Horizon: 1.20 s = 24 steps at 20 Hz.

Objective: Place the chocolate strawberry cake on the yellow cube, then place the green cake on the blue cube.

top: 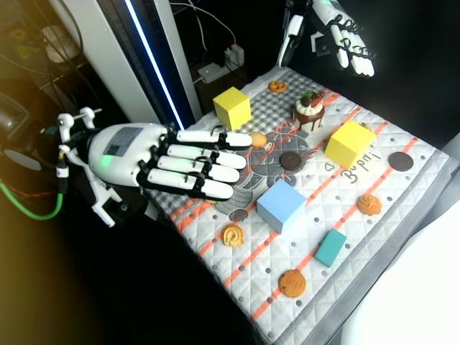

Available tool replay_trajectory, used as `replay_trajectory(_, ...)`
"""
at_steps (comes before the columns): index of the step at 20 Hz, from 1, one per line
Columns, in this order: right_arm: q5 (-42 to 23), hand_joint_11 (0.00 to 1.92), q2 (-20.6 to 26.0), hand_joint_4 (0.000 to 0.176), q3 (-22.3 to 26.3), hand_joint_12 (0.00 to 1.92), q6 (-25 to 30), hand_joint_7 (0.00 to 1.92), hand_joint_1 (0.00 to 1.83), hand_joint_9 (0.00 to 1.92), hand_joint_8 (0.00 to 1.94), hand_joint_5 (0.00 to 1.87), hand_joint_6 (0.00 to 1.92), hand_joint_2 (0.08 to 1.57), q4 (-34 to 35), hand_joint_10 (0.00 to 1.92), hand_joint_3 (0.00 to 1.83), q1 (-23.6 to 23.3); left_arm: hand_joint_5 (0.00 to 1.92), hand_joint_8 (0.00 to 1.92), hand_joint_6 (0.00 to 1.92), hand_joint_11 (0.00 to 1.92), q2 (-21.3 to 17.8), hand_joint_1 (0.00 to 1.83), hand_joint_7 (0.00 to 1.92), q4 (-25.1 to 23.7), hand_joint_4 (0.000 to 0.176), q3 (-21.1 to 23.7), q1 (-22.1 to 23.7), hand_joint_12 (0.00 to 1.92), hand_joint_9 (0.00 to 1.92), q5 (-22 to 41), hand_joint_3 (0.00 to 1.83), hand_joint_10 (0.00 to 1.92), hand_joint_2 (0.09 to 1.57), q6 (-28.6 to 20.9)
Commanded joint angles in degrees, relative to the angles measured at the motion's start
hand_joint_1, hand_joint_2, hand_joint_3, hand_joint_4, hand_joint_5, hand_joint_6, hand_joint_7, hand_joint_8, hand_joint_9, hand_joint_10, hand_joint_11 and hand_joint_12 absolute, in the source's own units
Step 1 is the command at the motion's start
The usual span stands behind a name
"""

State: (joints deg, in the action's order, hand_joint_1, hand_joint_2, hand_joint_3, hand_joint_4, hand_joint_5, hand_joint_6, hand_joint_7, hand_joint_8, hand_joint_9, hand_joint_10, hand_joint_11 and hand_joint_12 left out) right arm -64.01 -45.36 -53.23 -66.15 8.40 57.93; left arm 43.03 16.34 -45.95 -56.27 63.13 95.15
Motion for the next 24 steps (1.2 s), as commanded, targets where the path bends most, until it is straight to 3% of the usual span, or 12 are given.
replay_trajectory(1,-7.9,0.04,-0.1,0.176,0.0,0.01,0.0,0.00,0.32,0.00,0.00,0.02,0.00,1.10,0.3,0.00,0.00,-0.3,0.11,0.01,0.01,0.00,0.3,0.76,0.17,0.0,0.176,-0.4,0.6,0.77,0.19,4.9,0.00,0.01,0.76,-0.1)
replay_trajectory(3,-9.5,0.02,0.2,0.176,0.6,0.01,0.0,0.00,0.32,0.00,0.00,0.05,0.01,1.10,0.2,0.00,0.00,-0.3,0.17,0.02,0.01,0.00,0.8,0.82,0.29,0.4,0.176,-1.0,1.2,1.01,0.33,3.4,0.00,0.04,0.77,0.8)
replay_trajectory(5,-9.8,0.00,0.5,0.176,0.9,0.00,0.0,0.00,0.32,0.00,0.00,0.07,0.01,1.10,0.0,0.00,0.00,-0.3,0.17,0.01,0.00,0.00,1.3,0.84,0.35,0.9,0.176,-1.2,1.9,1.11,0.40,2.3,0.00,0.04,0.77,3.2)
replay_trajectory(10,-9.8,0.05,0.6,0.176,1.0,0.02,0.0,0.01,0.28,0.00,0.00,0.06,0.00,1.13,0.2,0.00,0.01,0.1,0.21,0.00,0.00,0.00,4.0,0.84,0.39,2.4,0.176,-3.8,3.6,1.12,0.42,-1.3,0.00,0.02,0.77,3.4)
replay_trajectory(13,-9.8,0.06,0.7,0.176,1.0,0.03,0.0,0.03,0.27,0.01,0.00,0.06,0.00,1.14,0.3,0.00,0.01,0.1,0.21,0.00,0.00,0.00,4.8,0.89,0.36,3.8,0.176,-4.0,4.3,1.13,0.42,-2.8,0.00,0.01,0.74,7.4)
replay_trajectory(17,-9.8,0.10,0.8,0.176,1.1,0.05,0.0,0.04,0.30,0.04,0.00,0.08,0.00,1.16,0.3,0.01,0.01,0.3,0.24,0.00,0.00,0.00,5.6,0.88,0.36,4.0,0.176,-4.9,5.0,1.12,0.42,-4.4,0.00,0.00,0.72,7.6)
replay_trajectory(19,-9.8,0.08,0.8,0.176,1.1,0.04,0.0,0.01,0.30,0.02,0.00,0.07,0.00,1.17,0.4,0.00,0.01,0.4,0.32,0.00,0.01,0.00,6.6,0.87,0.37,3.5,0.125,-5.9,6.0,1.08,0.42,-6.6,0.00,0.00,0.72,7.8)
replay_trajectory(20,-9.8,0.08,0.9,0.176,1.1,0.04,0.0,0.01,0.30,0.02,0.00,0.06,0.00,1.17,0.4,0.00,0.01,0.4,0.32,0.00,0.01,0.00,6.9,0.84,0.37,3.2,0.132,-6.3,6.5,1.12,0.43,-7.8,0.00,0.01,0.73,8.1)
replay_trajectory(23,-9.8,0.08,0.9,0.176,1.1,0.04,0.0,0.03,0.27,0.04,0.01,0.08,0.00,1.18,0.4,0.01,0.01,0.4,0.35,0.01,0.01,0.05,7.5,0.82,0.40,3.0,0.127,-6.7,7.4,1.11,0.45,-9.8,0.00,0.01,0.73,10.1)
replay_trajectory(24,-9.8,0.09,0.9,0.175,1.1,0.04,0.0,0.04,0.26,0.04,0.01,0.08,0.00,1.19,0.4,0.01,0.01,0.5,0.34,0.00,0.00,0.06,7.5,0.82,0.41,2.9,0.142,-6.7,7.5,1.13,0.46,-10.1,0.00,0.01,0.75,10.2)
